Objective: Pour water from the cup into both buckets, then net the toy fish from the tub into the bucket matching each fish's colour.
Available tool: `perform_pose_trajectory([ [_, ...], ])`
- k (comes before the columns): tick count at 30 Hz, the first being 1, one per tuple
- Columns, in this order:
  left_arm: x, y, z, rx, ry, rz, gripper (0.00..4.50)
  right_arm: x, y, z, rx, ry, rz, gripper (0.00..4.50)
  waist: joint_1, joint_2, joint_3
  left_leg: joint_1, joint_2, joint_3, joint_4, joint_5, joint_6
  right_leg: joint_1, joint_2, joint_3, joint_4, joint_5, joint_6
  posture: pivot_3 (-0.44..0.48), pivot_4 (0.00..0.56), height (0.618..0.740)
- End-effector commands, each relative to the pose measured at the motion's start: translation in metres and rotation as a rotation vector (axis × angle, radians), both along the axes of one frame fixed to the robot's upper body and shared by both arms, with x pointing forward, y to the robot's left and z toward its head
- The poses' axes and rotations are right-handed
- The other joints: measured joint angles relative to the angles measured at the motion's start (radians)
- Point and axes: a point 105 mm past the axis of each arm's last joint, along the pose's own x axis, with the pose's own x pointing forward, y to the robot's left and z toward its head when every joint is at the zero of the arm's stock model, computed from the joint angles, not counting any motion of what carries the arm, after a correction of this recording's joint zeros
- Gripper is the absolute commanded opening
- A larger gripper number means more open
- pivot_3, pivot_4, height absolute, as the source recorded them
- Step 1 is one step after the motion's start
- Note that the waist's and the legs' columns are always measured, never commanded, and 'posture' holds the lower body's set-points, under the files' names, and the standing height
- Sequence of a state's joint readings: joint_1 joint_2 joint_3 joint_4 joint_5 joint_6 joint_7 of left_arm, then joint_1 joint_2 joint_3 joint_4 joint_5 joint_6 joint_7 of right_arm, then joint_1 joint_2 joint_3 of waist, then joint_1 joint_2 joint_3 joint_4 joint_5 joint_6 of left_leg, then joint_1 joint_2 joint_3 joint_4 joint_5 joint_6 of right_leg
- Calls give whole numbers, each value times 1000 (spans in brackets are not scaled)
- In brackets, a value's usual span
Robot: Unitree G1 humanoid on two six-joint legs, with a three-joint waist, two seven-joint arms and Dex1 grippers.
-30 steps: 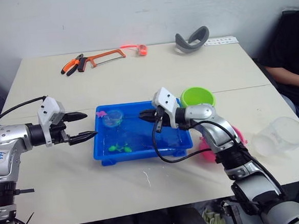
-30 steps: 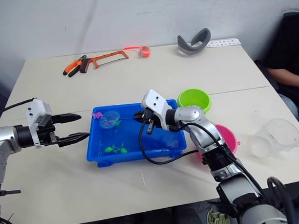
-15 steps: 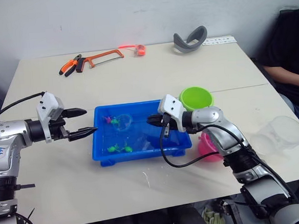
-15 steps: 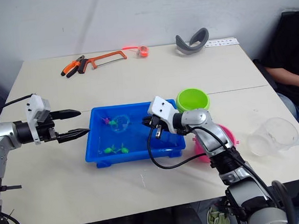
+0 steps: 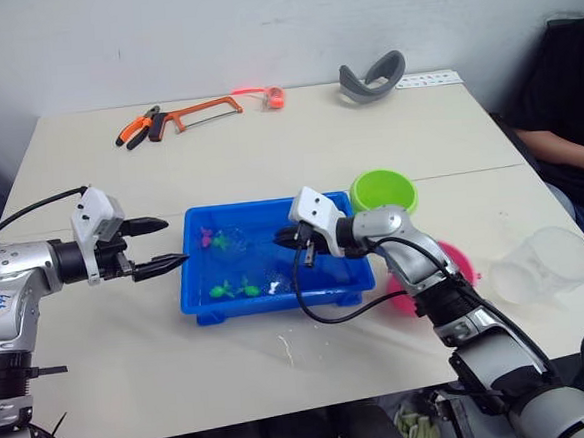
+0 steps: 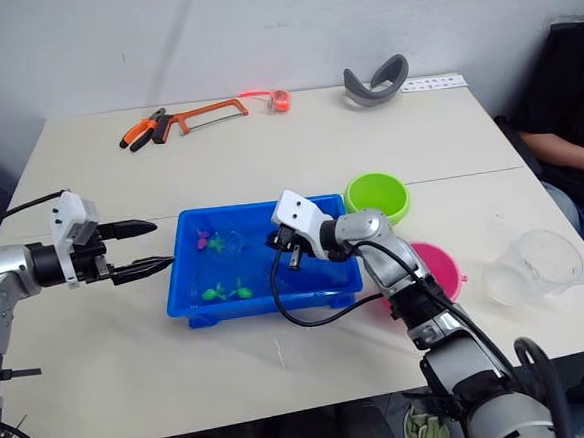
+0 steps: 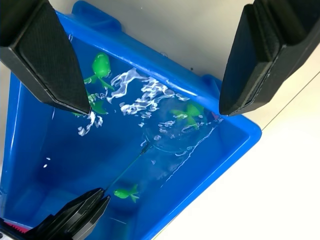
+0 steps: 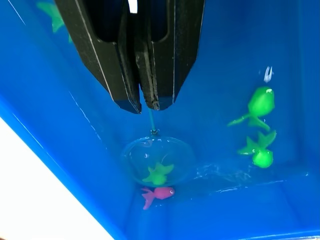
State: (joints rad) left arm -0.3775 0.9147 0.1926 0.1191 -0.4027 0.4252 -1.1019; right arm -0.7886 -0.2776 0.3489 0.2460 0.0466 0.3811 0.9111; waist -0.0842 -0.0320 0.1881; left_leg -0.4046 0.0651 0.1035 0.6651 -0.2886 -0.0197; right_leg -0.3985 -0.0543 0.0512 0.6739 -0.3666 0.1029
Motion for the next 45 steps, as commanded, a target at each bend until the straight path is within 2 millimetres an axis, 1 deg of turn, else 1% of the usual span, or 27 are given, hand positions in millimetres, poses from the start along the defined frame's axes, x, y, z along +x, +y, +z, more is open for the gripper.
perform_pose_trajectory([
  [1, -5, 4, 15, 21, -57, 4, 4448, -6, 6, 12, 26, -20, 41, 0, 0, 0, 0, 0, 0, 0, 0, 0, 0, 0, 0, 0, 0, 0, 0, 0, 150, 740],
  [6, -6, 6, 14, 24, -54, 6, 4448, -6, 8, 15, 33, -25, 43, 0, -1, 0, 0, 0, 0, 0, 0, 0, 0, 0, 0, 0, 0, 0, 0, 0, 150, 740],
  [10, -5, 5, 15, 25, -57, 2, 4448, -8, 10, 14, -19, -23, 64, 0, -1, 0, 0, 0, 0, 0, 0, 0, 0, 0, 0, 0, 0, 0, 0, 0, 150, 740],
  [13, -3, 4, 17, 25, -62, -2, 4448, -7, 6, 15, -77, -68, 70, 0, -1, 0, 0, 0, 0, 0, 0, 0, 0, 0, 0, 0, 0, 0, 0, 0, 150, 740],
  [15, -3, 4, 17, 25, -62, -3, 4448, -5, 7, 19, -80, -97, 61, 0, 0, 0, 0, 0, 0, 0, 0, 0, 0, 0, 0, 0, 0, 0, 0, 0, 150, 740],
  [19, -2, 4, 17, 28, -63, -5, 4448, -5, 17, 30, -39, -107, 56, 0, -3, 0, 0, 0, 0, 0, 0, 0, 0, 0, 0, 0, 0, 0, 0, 0, 150, 740],
  [23, -1, 4, 19, 29, -66, -7, 4448, -7, 25, 35, -31, -108, 66, 0, -2, 0, 0, 0, 1, 0, 0, 0, 0, -1, 1, 0, 0, 0, 0, 0, 150, 740],
  [31, -3, 5, 20, 25, -59, -11, 4448, -9, 26, 43, -56, -130, 79, 0, -3, 0, 0, 0, 0, 0, 0, 0, 0, -1, 0, 0, 0, 0, 0, 0, 150, 740],
  [41, -7, 7, 17, 45, -43, -16, 4448, -8, 22, 36, -134, -151, 87, 0, -2, 0, 0, 0, 0, 0, 0, 0, 0, -1, 0, 0, 0, 0, 0, 0, 150, 740],
  [45, -9, 12, 15, 68, -39, -9, 4448, -8, 29, 38, -100, -162, 86, 0, -3, 0, 0, 0, 0, 0, -1, 0, 0, -1, 0, 0, 0, 0, 0, 0, 150, 740],
])
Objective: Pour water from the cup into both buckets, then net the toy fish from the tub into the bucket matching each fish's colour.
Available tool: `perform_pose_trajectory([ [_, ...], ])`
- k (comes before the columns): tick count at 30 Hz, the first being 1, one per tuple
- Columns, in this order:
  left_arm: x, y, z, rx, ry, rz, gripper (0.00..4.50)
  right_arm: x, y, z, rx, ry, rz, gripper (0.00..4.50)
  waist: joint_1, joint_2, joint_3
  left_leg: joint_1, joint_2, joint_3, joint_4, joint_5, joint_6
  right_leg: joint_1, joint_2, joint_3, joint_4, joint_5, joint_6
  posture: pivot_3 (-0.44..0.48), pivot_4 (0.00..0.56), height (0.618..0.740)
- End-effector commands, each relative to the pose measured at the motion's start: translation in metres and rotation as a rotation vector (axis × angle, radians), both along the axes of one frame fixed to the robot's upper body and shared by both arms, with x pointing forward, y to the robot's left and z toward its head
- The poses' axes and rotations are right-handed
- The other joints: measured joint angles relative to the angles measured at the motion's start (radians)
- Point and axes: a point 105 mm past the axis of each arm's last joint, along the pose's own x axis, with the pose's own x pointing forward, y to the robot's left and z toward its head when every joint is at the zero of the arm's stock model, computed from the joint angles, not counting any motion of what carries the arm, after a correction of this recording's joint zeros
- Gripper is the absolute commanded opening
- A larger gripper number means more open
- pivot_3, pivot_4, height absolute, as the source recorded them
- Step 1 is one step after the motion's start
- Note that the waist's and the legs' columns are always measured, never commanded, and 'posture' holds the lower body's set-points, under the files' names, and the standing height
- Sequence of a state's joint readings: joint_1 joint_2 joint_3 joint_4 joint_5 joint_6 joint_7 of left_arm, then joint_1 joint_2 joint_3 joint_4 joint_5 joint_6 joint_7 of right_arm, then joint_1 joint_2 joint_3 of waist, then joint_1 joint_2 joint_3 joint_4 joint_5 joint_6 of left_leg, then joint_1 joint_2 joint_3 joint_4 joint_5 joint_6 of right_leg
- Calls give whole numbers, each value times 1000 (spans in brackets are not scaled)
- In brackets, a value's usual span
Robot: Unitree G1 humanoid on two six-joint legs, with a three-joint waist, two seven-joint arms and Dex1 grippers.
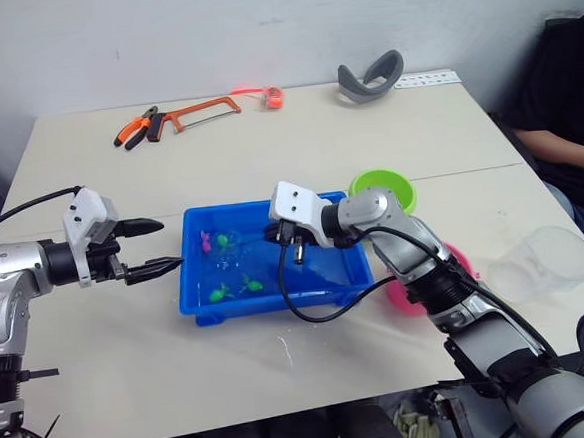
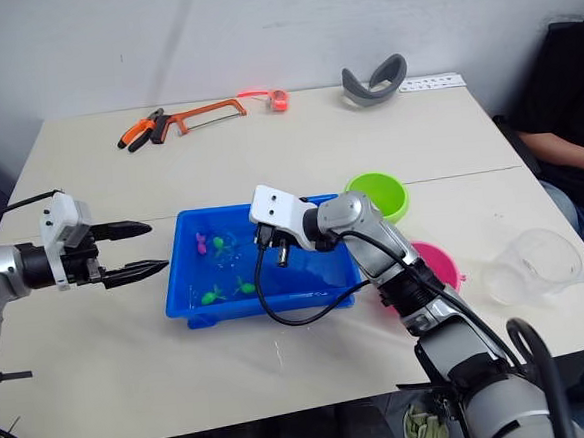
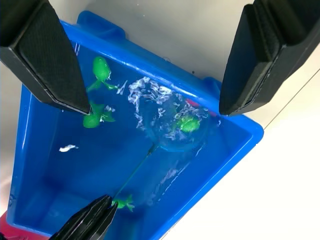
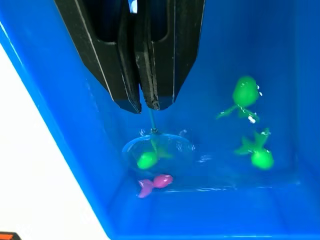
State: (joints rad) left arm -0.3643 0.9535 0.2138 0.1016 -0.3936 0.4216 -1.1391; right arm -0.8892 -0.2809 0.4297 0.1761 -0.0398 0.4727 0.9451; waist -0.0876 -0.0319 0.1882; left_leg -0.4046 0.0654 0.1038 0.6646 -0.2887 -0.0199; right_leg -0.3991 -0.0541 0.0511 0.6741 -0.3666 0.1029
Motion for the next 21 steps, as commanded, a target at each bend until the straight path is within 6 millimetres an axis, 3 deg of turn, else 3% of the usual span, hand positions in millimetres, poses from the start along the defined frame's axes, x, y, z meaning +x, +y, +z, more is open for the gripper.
perform_pose_trajectory([
  [1, -3, 7, 8, 23, -34, 7, 4448, -2, 14, 19, 59, -66, 31, 0, 0, 0, 0, 0, 0, 0, 0, 0, 0, 0, 0, 0, 0, 0, 0, 0, 150, 740],
  [10, -2, 7, 10, 27, -38, 7, 4448, -4, 17, 24, 225, 36, 6, 0, 1, 0, 0, 0, 0, 0, 0, 0, 0, 0, 0, -1, 0, 0, 0, 0, 150, 740],
  [21, 6, -15, 23, -66, -52, -55, 4448, -16, -15, 25, 278, 48, -4, 0, 4, 0, 0, 0, -1, 0, 0, 0, 0, 0, -1, -1, 0, 0, 0, 0, 150, 740],
])
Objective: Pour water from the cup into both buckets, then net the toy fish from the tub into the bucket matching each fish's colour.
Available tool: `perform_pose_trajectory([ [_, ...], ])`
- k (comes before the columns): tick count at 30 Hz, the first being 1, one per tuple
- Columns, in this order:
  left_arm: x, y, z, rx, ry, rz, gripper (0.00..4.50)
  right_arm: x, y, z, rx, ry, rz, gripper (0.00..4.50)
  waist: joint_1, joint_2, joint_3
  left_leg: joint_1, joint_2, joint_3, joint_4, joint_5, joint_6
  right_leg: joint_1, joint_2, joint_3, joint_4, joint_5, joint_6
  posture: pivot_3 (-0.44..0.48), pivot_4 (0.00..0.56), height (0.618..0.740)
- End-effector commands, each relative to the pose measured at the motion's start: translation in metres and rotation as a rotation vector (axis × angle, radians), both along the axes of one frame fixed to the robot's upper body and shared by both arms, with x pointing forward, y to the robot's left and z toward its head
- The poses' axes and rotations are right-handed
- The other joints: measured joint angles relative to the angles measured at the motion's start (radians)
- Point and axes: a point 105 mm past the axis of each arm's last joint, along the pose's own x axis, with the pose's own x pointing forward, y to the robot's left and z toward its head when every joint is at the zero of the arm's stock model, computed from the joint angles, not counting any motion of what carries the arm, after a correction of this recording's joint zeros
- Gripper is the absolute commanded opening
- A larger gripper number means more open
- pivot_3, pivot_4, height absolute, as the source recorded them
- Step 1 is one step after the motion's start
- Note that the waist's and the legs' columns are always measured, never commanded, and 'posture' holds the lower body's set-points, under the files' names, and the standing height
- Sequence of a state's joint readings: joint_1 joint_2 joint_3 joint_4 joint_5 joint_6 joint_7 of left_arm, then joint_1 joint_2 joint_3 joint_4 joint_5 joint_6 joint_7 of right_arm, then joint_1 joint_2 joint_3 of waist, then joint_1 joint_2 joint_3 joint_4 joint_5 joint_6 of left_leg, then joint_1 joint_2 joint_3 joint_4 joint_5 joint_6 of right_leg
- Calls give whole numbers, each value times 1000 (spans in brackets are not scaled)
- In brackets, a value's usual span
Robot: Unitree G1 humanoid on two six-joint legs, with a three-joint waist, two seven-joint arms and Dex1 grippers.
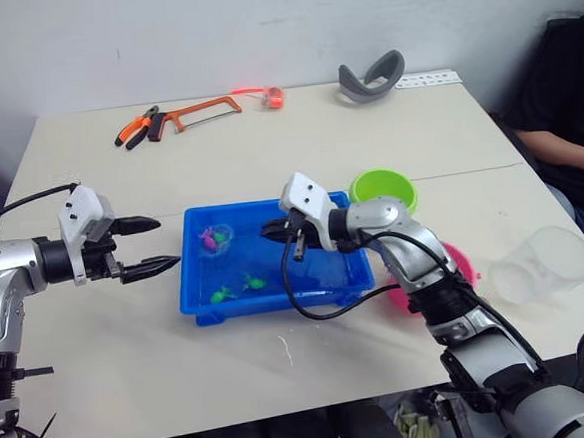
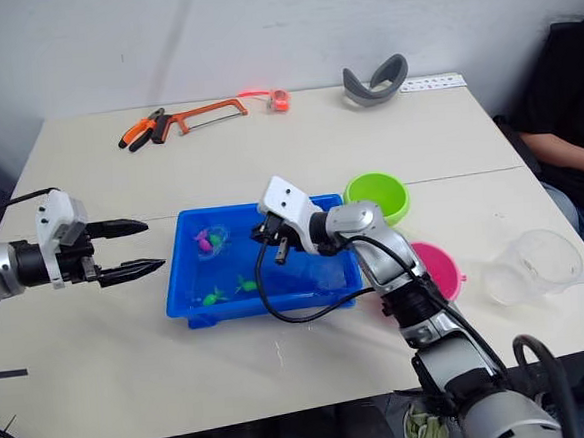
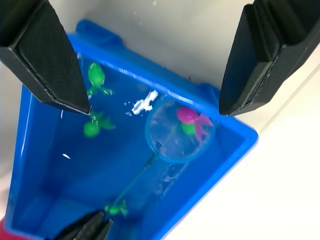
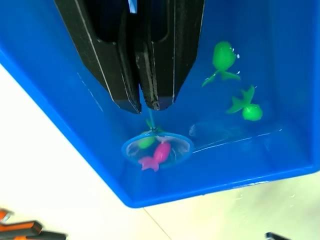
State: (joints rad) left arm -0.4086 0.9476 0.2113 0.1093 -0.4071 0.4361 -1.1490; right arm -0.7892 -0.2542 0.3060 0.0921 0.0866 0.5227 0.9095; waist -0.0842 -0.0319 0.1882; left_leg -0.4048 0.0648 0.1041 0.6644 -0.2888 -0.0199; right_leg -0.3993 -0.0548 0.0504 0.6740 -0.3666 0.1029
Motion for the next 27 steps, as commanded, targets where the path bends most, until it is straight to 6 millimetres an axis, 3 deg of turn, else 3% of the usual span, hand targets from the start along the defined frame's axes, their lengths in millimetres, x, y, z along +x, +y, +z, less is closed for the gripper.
perform_pose_trajectory([
  [1, 3, -14, 16, -53, -32, -50, 4448, -12, -12, 21, 76, -68, 26, 0, 1, 0, 0, 0, 0, 0, 0, 0, 0, 0, 0, 0, 0, 0, 0, 0, 150, 740],
  [6, 0, -34, 18, -61, -11, -154, 4448, -30, -41, 23, 101, -94, 21, 0, 5, 0, 0, 0, 0, 0, 0, 0, 0, 0, 0, 0, -1, 0, 0, 0, 150, 740],
  [12, -2, -71, 23, -58, 4, -346, 4448, -60, -90, 34, 117, -113, -69, 0, 26, 0, 0, 0, 0, 0, 1, 0, 0, 1, 1, 0, -2, 0, 0, 0, 150, 740],
  [13, -1, -75, 24, -62, 2, -364, 4448, -64, -95, 35, 117, -114, -81, 0, 26, 0, 0, 0, 0, 0, 1, 0, 0, 1, 7, 0, -6, 0, 0, 0, 150, 740],
  [23, 8, -130, 18, -101, 1, -609, 4448, -115, -145, 49, 92, -124, -263, 0, 41, 1, 0, 1, 1, 2, 2, 0, 0, 1, 11, 6, -5, 0, 1, 0, 150, 740],
  [27, 9, -152, 15, -142, -16, -682, 4448, -137, -176, 50, 86, -124, -406, 0, 55, 1, 0, 1, 0, 1, 2, 0, 0, 1, 12, 6, -6, 0, 1, 0, 150, 740],
])
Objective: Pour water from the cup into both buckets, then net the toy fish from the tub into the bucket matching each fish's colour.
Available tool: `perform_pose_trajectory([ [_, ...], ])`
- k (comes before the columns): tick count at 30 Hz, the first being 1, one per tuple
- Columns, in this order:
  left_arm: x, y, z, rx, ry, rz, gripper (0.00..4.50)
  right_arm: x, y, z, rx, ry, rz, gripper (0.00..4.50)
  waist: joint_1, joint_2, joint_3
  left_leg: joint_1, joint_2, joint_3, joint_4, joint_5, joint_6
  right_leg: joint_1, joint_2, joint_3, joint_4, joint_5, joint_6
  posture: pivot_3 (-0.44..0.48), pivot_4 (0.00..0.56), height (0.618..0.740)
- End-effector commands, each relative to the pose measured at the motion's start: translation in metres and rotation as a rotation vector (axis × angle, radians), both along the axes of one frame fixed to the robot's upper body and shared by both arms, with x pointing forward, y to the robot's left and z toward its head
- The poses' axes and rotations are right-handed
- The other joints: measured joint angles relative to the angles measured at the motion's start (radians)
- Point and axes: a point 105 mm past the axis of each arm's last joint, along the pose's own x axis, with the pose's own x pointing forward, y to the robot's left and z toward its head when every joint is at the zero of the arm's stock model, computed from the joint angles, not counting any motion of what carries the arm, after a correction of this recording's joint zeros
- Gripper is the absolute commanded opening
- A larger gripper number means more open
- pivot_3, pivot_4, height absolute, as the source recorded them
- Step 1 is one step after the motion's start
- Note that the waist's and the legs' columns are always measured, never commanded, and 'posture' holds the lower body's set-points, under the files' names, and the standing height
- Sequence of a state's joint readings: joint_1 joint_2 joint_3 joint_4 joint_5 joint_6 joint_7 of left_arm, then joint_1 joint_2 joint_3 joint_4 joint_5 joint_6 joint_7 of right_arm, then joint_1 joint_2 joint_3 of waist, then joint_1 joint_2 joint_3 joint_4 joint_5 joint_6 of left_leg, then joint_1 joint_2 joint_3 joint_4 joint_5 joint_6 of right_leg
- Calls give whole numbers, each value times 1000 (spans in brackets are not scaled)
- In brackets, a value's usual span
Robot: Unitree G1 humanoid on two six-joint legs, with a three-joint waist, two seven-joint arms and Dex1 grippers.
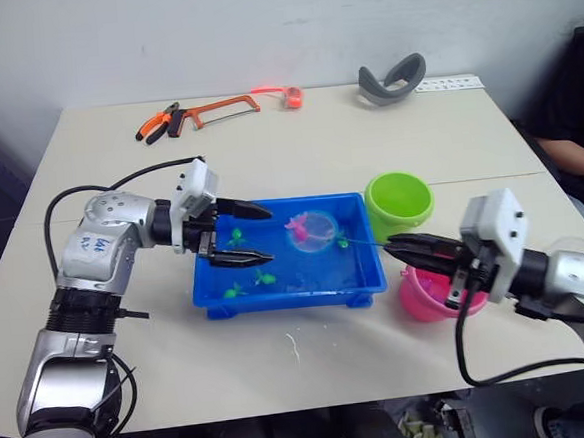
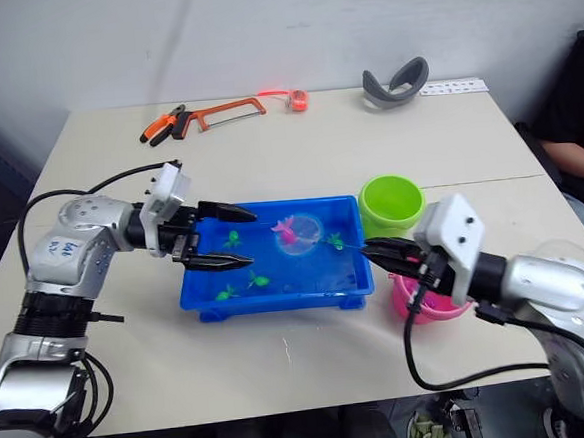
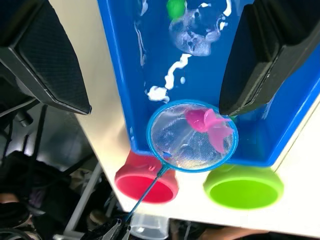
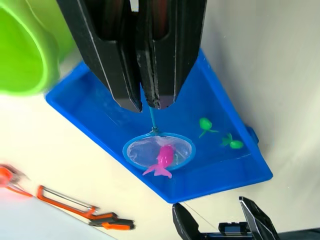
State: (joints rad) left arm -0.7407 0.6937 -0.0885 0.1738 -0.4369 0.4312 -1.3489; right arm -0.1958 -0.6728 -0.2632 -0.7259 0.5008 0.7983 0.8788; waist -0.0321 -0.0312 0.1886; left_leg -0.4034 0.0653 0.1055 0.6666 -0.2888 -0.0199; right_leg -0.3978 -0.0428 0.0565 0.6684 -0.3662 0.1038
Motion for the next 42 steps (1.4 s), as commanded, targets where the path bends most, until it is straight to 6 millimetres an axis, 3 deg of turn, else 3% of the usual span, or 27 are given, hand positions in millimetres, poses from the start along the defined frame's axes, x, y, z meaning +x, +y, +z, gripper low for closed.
perform_pose_trajectory([
  [1, 1, -36, 4, -65, -52, -136, 4448, -45, -47, 15, -6, -46, -212, 0, 4, 0, 0, 0, 0, 0, 0, 0, 0, 0, 0, 0, 0, 0, 0, 0, 150, 740],
  [7, -3, -60, -4, -97, -30, -228, 4448, -82, -90, 13, -14, -27, -426, 0, 21, 1, -1, 0, -1, -2, 0, 0, 1, 4, 1, 0, -5, 1, 1, 0, 150, 740],
  [15, -7, -75, -10, -85, -40, -312, 4448, -116, -115, 7, -162, -12, -588, 0, 29, 2, -1, 2, -4, -1, 1, 0, 2, 6, 2, 2, -5, 2, 4, 0, 150, 740],
  [21, -3, -78, -10, -95, -41, -310, 4448, -119, -116, 6, -588, -178, -541, 0, 27, 2, -1, 3, -5, -1, 0, 0, 2, 6, 2, 3, -6, 2, 4, 0, 150, 740],
  [27, 0, -79, -8, -102, -50, -305, 4448, -125, -118, -13, -1186, -447, -210, 0, 28, 2, -1, 2, -7, -1, 0, 0, 2, 6, 2, 2, -7, 2, 4, 0, 150, 740],
  [30, 1, -78, -8, -101, -52, -301, 4448, -125, -123, -12, -1318, -554, -140, 0, 28, 2, -1, 2, -7, -1, 0, 0, 2, 6, 2, 2, -7, 2, 4, 0, 150, 740],
  [35, 5, -74, -8, -89, -55, -284, 4448, -125, -134, 1, -1278, -641, -218, 0, 28, 2, -1, 6, -7, 0, 0, 1, 1, 9, 1, 3, -7, 2, 4, 0, 150, 740],
  [39, 7, -72, -8, -80, -57, -272, 4448, -123, -125, 2, -1205, -659, -140, 0, 25, 2, -1, 17, -7, 0, -2, 0, 1, 20, 1, 2, -9, 2, 3, 0, 150, 740],
  [42, 8, -69, -11, -69, -57, -252, 4448, -112, -122, 18, -1066, -683, -200, 0, 23, 2, -1, 19, -6, -1, -2, -1, 1, 23, 1, 2, -10, 2, 3, 0, 150, 740],
])
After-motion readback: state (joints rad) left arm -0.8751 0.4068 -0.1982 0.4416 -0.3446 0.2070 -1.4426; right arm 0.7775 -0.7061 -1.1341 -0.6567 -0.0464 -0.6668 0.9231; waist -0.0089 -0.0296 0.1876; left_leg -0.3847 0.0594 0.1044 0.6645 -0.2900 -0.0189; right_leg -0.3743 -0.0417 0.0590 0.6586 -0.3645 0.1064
